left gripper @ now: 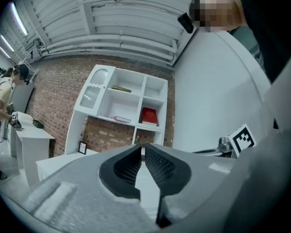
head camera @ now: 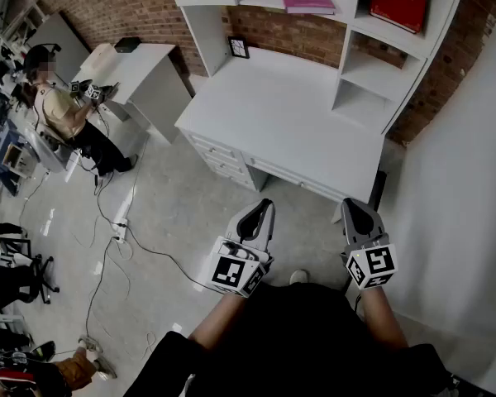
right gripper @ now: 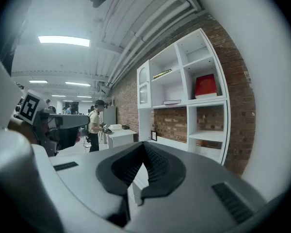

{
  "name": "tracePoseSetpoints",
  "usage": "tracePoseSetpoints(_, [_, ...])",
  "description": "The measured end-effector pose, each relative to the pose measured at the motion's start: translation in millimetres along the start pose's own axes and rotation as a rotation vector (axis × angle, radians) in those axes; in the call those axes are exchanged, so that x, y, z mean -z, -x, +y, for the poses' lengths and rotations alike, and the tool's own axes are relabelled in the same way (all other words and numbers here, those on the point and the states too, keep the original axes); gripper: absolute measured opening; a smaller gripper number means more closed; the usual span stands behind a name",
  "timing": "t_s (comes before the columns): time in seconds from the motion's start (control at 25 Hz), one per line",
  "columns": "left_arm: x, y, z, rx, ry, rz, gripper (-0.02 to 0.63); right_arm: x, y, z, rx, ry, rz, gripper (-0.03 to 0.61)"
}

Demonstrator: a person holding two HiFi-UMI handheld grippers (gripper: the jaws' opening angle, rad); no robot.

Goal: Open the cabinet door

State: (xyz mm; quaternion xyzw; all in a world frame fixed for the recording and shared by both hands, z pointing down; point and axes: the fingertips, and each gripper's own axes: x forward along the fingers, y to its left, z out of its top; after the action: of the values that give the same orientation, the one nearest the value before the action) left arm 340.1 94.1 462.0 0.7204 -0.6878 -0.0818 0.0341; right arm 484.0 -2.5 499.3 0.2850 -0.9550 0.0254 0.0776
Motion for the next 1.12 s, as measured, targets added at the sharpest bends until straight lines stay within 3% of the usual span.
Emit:
tracePoseSetpoints(0.4, [-12, 41, 55, -0.009, 0.006, -0.003, 0.034, -6, -30, 58, 0.009, 0.036, 0.005, 0.002])
tracePoseSetpoints(0.88, [-37, 120, 178, -0.056, 0.038, -0.03, 0.034, -15, -107, 188, -0.036, 0.057, 0.036, 0.002])
tracePoseSetpoints(1.12, [-51, 151, 231, -0.027, 0.071, -0.038, 0.034, -21, -140, 245, -0.06, 0.051, 0.06, 0.002])
